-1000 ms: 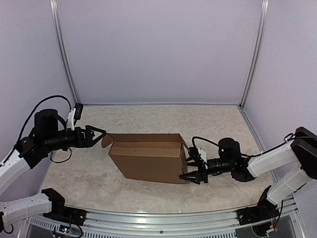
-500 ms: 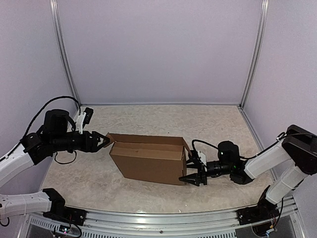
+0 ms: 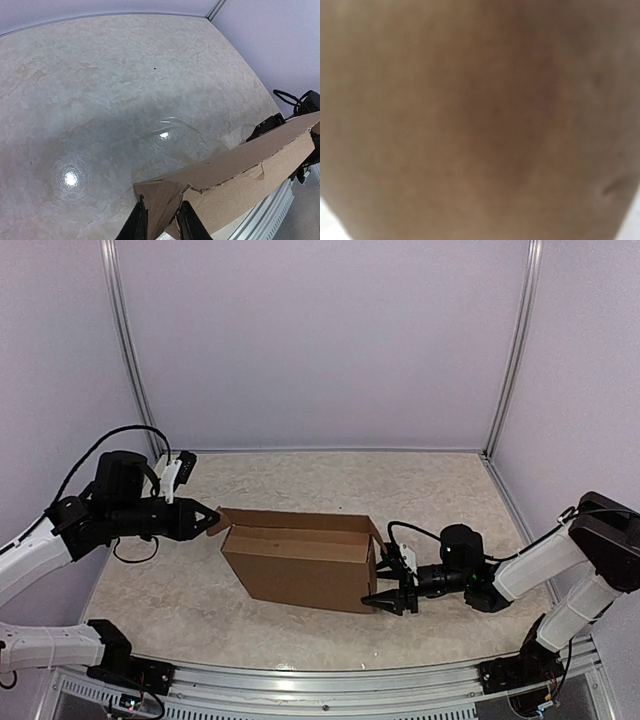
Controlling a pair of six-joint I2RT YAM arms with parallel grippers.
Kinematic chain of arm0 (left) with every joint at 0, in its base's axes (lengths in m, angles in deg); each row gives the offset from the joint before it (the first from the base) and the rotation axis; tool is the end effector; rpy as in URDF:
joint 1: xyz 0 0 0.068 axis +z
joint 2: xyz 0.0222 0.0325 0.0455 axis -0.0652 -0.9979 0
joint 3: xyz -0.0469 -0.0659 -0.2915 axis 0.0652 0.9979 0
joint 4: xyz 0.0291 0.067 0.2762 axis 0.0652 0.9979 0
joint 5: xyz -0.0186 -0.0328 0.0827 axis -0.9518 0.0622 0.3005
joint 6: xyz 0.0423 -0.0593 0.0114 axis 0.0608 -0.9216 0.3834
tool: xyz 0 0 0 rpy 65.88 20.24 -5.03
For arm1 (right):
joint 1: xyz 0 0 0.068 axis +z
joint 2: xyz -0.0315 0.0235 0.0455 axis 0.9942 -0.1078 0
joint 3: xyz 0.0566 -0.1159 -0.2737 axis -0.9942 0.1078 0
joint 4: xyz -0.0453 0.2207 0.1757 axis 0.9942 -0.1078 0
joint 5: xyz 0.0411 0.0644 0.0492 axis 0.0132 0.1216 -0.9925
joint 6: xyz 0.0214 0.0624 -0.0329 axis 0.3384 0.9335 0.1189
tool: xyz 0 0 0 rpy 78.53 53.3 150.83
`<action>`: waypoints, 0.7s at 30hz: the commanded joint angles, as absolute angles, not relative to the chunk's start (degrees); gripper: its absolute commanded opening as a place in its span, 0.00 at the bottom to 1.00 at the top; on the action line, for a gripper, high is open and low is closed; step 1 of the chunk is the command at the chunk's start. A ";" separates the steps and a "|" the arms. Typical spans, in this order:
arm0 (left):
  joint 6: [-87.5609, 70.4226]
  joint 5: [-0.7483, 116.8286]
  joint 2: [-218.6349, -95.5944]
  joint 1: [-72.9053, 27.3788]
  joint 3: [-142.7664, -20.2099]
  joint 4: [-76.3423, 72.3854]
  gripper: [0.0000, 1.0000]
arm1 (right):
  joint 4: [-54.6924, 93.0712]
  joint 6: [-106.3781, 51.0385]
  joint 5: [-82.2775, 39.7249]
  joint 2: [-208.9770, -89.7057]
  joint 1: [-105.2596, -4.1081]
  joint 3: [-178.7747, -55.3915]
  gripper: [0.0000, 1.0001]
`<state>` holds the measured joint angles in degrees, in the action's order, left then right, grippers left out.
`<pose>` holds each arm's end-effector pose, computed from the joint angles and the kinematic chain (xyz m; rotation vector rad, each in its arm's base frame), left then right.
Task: Fold the paper box
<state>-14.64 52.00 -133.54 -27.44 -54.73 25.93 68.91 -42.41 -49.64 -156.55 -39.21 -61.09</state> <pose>0.1861 -0.1306 0.3033 0.4115 2.1732 -0.7552 0.1756 0.2240 0.1363 -1.2500 1.5332 1.0231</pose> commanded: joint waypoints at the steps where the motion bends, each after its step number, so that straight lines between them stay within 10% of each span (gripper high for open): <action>1: -13.86 52.22 -134.65 -28.44 -56.78 26.92 0.19 | 69.51 -42.75 -49.58 -156.94 -39.78 -60.44 0.04; 21: -18.64 52.19 -141.18 -31.72 -60.91 29.61 0.00 | 68.00 -43.61 -48.38 -157.45 -39.58 -60.96 0.03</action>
